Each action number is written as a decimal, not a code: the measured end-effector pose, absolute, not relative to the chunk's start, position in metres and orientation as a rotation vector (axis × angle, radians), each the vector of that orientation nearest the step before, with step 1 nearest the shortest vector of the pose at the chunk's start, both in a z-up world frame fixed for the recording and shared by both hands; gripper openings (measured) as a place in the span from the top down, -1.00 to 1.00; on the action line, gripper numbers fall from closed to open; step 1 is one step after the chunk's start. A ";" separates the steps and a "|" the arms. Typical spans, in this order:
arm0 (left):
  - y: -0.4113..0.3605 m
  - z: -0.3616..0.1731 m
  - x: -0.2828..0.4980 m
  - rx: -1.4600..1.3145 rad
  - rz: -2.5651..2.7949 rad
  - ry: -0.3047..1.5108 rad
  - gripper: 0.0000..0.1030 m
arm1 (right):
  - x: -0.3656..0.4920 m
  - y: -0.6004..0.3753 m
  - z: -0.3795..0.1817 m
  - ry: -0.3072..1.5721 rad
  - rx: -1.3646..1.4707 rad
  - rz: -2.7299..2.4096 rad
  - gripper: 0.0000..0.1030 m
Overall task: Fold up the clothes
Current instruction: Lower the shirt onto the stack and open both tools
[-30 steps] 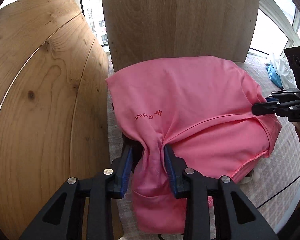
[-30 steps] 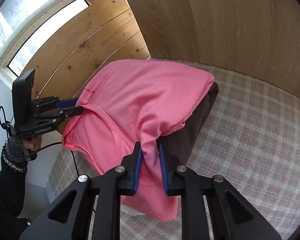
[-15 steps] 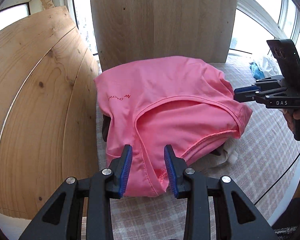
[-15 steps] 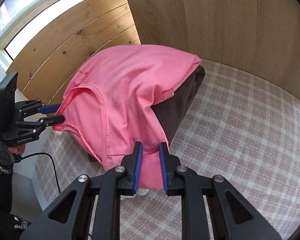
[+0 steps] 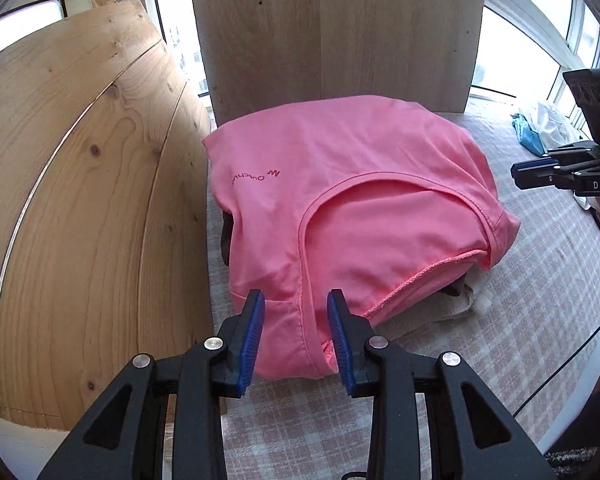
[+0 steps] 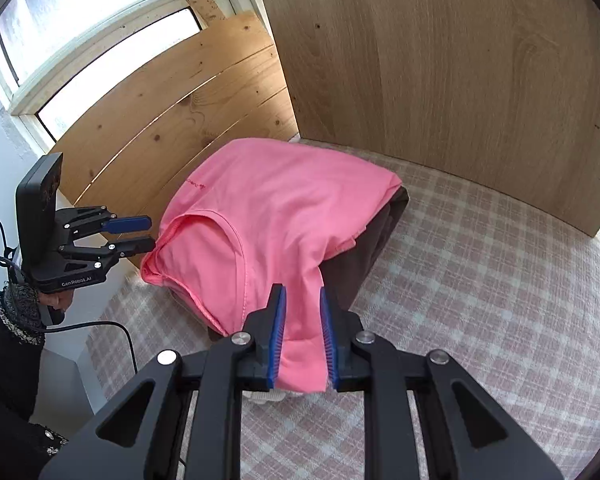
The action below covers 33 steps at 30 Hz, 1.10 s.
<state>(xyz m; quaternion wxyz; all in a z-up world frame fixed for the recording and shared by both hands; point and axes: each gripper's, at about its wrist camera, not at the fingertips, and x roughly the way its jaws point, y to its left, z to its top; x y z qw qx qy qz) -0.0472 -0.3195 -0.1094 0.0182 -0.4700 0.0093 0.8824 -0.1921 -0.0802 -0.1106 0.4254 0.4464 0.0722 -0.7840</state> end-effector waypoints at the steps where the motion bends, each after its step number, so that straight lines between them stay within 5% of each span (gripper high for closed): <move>1: -0.315 -0.104 -0.050 -1.426 2.744 0.031 0.40 | -0.197 -0.088 -0.108 0.192 1.089 -1.964 0.64; 13: -0.187 -0.098 -0.094 -1.199 2.449 0.116 0.40 | -0.284 -0.131 -0.148 0.208 1.181 -1.902 0.64; 17: -0.165 -0.137 -0.119 -1.306 2.337 0.115 0.41 | -0.308 -0.146 -0.184 0.405 1.228 -1.983 0.68; 29: -0.171 -0.106 -0.075 -1.173 2.353 0.010 0.41 | -0.268 -0.095 -0.146 0.213 1.125 -1.976 0.60; 33: -0.132 -0.109 -0.069 -1.138 2.326 0.155 0.40 | -0.280 -0.093 -0.152 0.208 1.190 -1.975 0.60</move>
